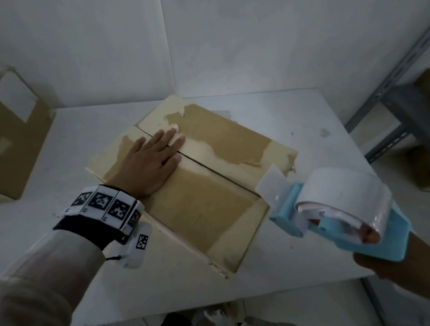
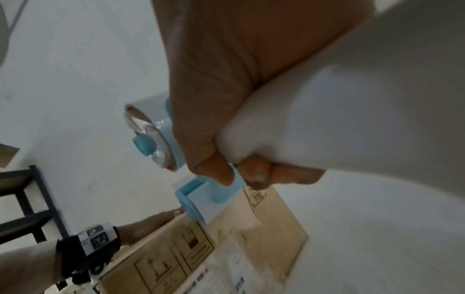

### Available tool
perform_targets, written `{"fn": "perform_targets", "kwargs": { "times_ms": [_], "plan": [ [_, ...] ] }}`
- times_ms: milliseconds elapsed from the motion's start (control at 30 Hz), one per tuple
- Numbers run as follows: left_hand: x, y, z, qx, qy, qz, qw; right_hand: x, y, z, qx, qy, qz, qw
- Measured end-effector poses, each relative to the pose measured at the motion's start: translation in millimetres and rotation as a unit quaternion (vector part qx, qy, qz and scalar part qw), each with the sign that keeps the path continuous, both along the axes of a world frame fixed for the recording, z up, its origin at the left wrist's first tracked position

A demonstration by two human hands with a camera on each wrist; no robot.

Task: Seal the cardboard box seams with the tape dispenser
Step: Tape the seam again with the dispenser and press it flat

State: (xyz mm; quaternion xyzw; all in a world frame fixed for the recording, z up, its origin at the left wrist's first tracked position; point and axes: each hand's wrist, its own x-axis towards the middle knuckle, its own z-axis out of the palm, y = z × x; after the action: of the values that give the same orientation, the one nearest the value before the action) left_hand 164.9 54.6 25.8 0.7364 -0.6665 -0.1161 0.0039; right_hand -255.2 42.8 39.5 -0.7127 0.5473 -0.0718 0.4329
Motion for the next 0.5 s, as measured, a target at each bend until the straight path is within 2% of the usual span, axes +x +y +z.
{"fn": "perform_targets", "kwargs": {
  "times_ms": [67, 167, 267, 400, 500],
  "plan": [
    [-0.5, -0.3, 1.4, -0.011, 0.008, 0.002, 1.0, 5.4, 3.8, 1.1, -0.014, -0.04, -0.021, 0.999],
    [-14.7, 4.1, 7.6, -0.036, 0.027, 0.011, 0.999, 15.3, 8.6, -2.9, -0.033, -0.05, -0.03, 0.998],
    [-53.3, 17.3, 16.3, 0.003, 0.06, -0.06, 0.996, 28.0, 10.4, -10.8, -0.038, -0.084, -0.04, 0.995],
    [-86.7, 29.1, 14.2, 0.086, -0.026, -0.14, 0.986, 71.2, 8.2, -20.8, -0.046, -0.119, -0.024, 0.992],
    [-69.6, 24.2, 3.1, 0.059, -0.084, -0.12, 0.987, 100.3, -0.2, -30.0, -0.03, -0.135, -0.015, 0.99]
  ]
}}
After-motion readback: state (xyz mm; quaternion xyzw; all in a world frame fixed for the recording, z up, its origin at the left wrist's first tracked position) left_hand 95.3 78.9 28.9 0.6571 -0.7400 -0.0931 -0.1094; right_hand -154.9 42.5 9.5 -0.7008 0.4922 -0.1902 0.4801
